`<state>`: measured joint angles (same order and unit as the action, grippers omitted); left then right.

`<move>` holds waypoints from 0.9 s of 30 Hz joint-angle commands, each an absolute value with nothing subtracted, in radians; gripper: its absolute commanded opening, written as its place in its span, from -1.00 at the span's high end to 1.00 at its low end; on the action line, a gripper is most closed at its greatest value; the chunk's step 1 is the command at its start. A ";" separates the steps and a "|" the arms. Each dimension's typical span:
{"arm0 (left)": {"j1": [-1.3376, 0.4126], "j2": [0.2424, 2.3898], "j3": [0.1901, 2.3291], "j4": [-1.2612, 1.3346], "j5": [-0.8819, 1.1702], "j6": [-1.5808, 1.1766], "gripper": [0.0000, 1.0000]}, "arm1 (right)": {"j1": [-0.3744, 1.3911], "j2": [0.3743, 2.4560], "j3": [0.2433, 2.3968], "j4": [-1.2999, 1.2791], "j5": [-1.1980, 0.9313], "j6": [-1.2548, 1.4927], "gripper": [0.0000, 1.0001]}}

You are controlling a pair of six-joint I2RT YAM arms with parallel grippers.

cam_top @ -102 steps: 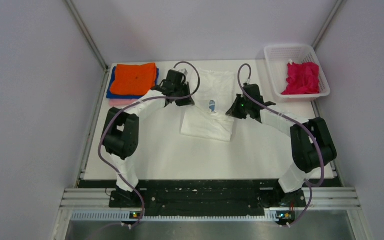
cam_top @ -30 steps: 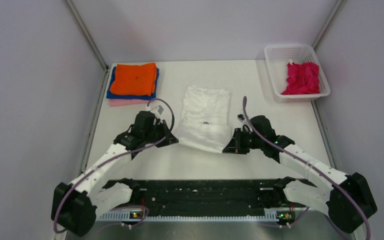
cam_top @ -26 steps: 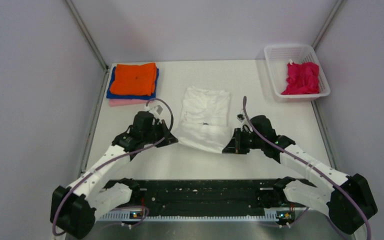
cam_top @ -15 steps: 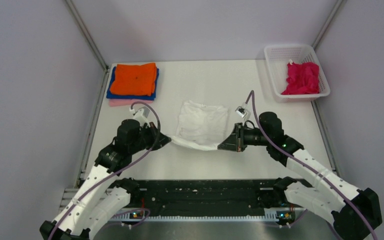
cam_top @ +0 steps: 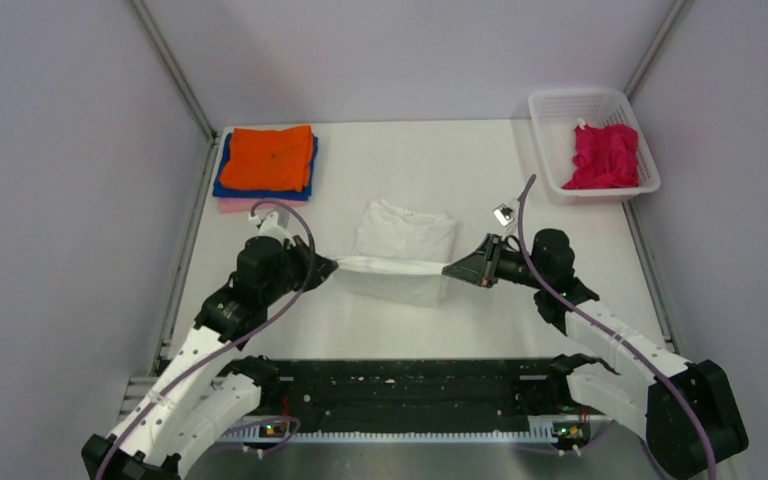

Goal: Fold and stack the t-shirts
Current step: Fold the long partially folded tshirt into a neat square

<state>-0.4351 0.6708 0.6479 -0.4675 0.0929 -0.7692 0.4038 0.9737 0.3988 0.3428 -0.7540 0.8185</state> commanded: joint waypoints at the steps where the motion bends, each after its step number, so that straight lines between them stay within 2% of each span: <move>1: -0.435 0.779 0.680 -0.299 -0.040 -0.784 1.00 | 0.329 0.979 0.414 0.421 -0.742 0.805 1.00; 12: -0.403 1.163 0.925 -0.180 -0.168 -0.695 1.00 | 0.234 1.124 0.465 0.552 -0.628 0.822 1.00; 21: -0.310 1.446 1.099 -0.119 -0.050 -0.694 1.00 | 0.176 1.346 0.582 0.683 -0.651 0.844 1.00; 27: -0.276 1.625 1.204 -0.097 -0.030 -0.700 1.00 | 0.164 1.492 0.660 0.628 -0.542 0.765 1.00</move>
